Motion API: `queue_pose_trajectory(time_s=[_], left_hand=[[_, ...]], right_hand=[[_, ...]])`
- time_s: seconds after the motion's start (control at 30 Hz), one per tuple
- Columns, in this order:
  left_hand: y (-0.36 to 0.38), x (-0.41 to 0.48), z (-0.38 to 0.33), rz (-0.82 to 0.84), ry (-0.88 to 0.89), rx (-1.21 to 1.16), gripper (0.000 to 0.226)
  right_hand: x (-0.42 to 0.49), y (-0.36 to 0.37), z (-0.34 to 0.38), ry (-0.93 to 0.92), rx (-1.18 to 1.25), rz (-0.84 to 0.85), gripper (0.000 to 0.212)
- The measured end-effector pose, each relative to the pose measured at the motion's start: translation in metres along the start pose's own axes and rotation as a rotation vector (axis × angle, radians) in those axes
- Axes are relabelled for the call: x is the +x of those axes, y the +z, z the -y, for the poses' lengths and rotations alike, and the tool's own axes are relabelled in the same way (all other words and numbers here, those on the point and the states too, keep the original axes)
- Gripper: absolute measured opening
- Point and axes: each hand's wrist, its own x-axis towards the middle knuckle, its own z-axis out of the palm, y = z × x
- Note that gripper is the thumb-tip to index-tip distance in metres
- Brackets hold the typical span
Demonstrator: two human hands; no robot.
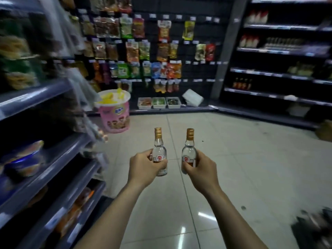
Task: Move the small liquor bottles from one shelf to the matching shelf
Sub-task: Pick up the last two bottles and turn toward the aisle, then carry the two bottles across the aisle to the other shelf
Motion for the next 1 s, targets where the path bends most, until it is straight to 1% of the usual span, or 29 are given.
queue_pose_trajectory(time_s=[0.07,0.13,0.23,0.4,0.6,0.83,1.0], left_hand=[[0.041,0.030,-0.006,0.045,0.010,0.041,0.017],[0.078,0.063,-0.013,0.097,0.013,0.049,0.019],[0.139,0.119,-0.017,0.168,0.076,0.081,0.027],[0.252,0.234,-0.036,0.281,0.134,0.072,0.036],[0.383,0.363,-0.093,0.426,0.219,0.092,0.040],[0.534,0.459,-0.149,0.545,0.276,0.085,0.046],[0.657,0.532,-0.188,0.577,0.298,0.072,0.044]], right_hand=[[0.029,-0.015,-0.029,0.051,0.003,-0.037,0.016],[0.061,-0.025,-0.057,0.084,-0.005,-0.048,0.020],[0.116,-0.035,-0.097,0.136,-0.022,-0.060,0.020],[0.245,-0.059,-0.161,0.247,-0.038,-0.120,0.012],[0.390,-0.117,-0.221,0.359,-0.021,-0.242,0.008],[0.510,-0.189,-0.311,0.422,-0.045,-0.369,0.010],[0.610,-0.246,-0.396,0.434,-0.059,-0.394,0.010]])
